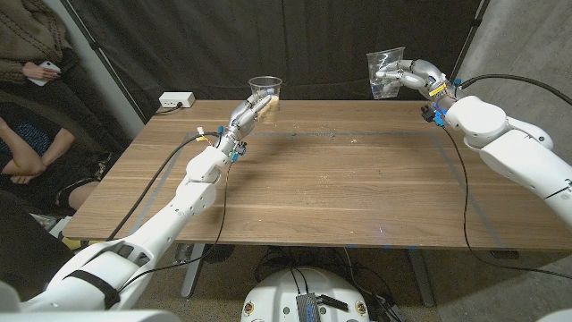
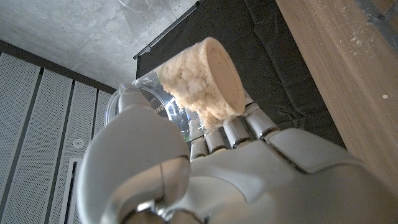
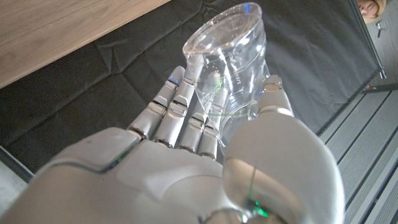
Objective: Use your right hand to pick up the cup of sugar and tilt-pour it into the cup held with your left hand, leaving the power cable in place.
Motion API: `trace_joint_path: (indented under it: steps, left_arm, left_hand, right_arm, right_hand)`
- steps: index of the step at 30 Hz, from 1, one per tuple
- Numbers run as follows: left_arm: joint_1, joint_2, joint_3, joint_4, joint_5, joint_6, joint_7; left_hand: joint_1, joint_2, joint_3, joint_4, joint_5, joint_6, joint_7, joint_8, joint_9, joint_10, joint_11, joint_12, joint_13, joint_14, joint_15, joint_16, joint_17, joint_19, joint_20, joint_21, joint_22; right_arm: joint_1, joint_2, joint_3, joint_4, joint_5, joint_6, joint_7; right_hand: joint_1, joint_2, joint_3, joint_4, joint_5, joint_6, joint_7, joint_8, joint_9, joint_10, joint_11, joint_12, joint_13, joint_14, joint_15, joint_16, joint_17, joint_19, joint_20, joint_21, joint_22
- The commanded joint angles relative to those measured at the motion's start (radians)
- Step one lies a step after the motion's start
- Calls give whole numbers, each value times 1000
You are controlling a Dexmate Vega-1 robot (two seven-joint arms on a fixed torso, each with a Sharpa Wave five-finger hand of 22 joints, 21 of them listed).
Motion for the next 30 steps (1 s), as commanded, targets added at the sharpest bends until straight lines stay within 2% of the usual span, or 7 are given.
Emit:
trace_joint_path:
  steps: [1,9,12,23,30]
  left_arm:
    - [-4,-5,-22,17,-28,18,-12]
    - [17,18,-28,-39,-27,30,-9]
    - [20,24,-28,-51,-20,27,-7]
    - [38,52,-42,-88,-28,41,-4]
    - [43,62,-45,-103,-28,46,-3]
  left_hand:
    - [7,8,1,0,0,-3,1,7,1,5,-5,0,2,-1,-124,4,3,-1,-30,2,2]
    - [7,9,2,1,0,-5,5,7,1,2,-5,0,3,-3,-120,4,3,-2,-28,1,2]
    - [7,10,2,1,-1,-4,5,7,1,3,-2,0,3,-3,-120,5,3,-3,-28,1,2]
    - [5,8,1,3,-2,-3,4,9,1,5,-4,1,2,-1,-123,6,2,-3,-28,2,2]
    - [5,6,1,3,-3,2,4,11,0,9,-3,3,2,0,-122,6,2,-2,-29,2,2]
  right_arm:
    - [-14,64,-25,112,21,195,-21]
    - [0,94,-56,225,9,322,14]
    - [3,107,-61,248,13,344,13]
    - [-18,155,-68,293,-28,440,-54]
    - [-25,166,-67,297,-35,453,-71]
  right_hand:
    - [25,28,65,60,4,42,-39,7,5,12,-8,-1,1,14,-128,-5,3,11,-71,4,1]
    - [24,30,66,61,4,49,-43,8,3,13,-12,-1,5,18,-128,-7,3,12,-76,5,0]
    - [23,31,67,62,4,51,-45,9,3,16,-15,-1,4,19,-128,-7,4,12,-79,6,0]
    - [23,30,68,62,3,52,-49,8,3,18,-13,-1,8,21,-128,-9,5,11,-83,6,-1]
    - [21,29,67,63,3,55,-50,10,4,18,-18,-3,9,23,-128,-10,6,11,-86,6,-1]
